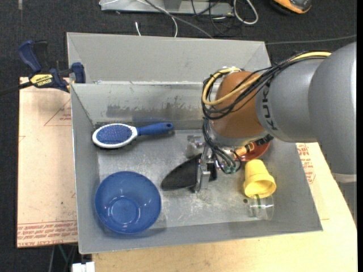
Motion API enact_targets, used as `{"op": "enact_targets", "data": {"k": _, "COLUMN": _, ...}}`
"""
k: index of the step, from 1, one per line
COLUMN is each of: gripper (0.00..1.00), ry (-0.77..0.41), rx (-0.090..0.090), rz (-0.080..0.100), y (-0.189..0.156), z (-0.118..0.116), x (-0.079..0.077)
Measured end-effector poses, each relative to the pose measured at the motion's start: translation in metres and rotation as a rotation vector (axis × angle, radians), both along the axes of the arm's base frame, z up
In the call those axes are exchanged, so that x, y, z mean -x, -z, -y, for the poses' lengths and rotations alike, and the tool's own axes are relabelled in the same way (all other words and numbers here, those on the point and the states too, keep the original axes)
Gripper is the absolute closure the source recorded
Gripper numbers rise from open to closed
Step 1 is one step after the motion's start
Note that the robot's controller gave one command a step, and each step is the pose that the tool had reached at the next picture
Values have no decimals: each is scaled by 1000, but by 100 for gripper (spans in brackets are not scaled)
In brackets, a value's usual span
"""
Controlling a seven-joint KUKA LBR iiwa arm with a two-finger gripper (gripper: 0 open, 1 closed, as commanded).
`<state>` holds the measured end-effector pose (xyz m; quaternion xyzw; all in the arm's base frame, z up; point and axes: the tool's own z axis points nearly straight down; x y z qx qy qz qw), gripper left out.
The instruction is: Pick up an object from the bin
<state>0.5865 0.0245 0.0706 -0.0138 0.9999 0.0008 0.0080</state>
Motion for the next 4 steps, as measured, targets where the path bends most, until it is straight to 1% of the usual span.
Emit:
{"op": "enact_targets", "data": {"k": 1, "gripper": 100, "ry": 9, "rx": -3, "rz": -9, "y": 1, "z": 1, "x": 7}}
{"op": "enact_targets", "data": {"k": 2, "gripper": 100, "ry": 9, "rx": -3, "rz": -9, "y": 1, "z": 1, "x": 7}}
{"op": "enact_targets", "data": {"k": 3, "gripper": 100, "ry": 8, "rx": -3, "rz": -16, "y": -31, "z": 1, "x": 9}}
{"op": "enact_targets", "data": {"k": 4, "gripper": 100, "ry": 8, "rx": -3, "rz": -14, "y": -56, "z": 1, "x": 9}}
